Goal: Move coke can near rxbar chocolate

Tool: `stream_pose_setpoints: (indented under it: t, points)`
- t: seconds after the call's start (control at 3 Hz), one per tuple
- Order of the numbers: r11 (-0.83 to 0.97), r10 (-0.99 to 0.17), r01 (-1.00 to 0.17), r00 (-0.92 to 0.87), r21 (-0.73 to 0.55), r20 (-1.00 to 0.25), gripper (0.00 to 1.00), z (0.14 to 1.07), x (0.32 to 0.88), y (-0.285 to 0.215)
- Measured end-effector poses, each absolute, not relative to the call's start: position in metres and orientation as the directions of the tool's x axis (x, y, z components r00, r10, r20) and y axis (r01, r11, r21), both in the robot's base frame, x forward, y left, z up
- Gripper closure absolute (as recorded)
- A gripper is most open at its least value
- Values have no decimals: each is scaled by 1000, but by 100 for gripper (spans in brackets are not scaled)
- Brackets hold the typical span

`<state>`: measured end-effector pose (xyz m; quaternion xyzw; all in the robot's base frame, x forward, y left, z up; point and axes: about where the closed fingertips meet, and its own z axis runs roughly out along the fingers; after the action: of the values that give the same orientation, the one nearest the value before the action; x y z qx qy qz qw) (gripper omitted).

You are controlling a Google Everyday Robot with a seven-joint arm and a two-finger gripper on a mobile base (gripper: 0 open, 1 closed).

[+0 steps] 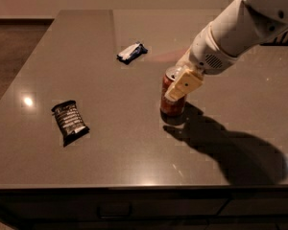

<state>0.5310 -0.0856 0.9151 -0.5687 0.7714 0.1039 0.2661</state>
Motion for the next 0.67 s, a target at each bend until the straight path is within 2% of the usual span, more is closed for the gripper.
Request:
stream_pose_setpoints:
  t: [0.67]
  points:
    - [273,-823,-948,-143,-163,-550,83,936,528,-67]
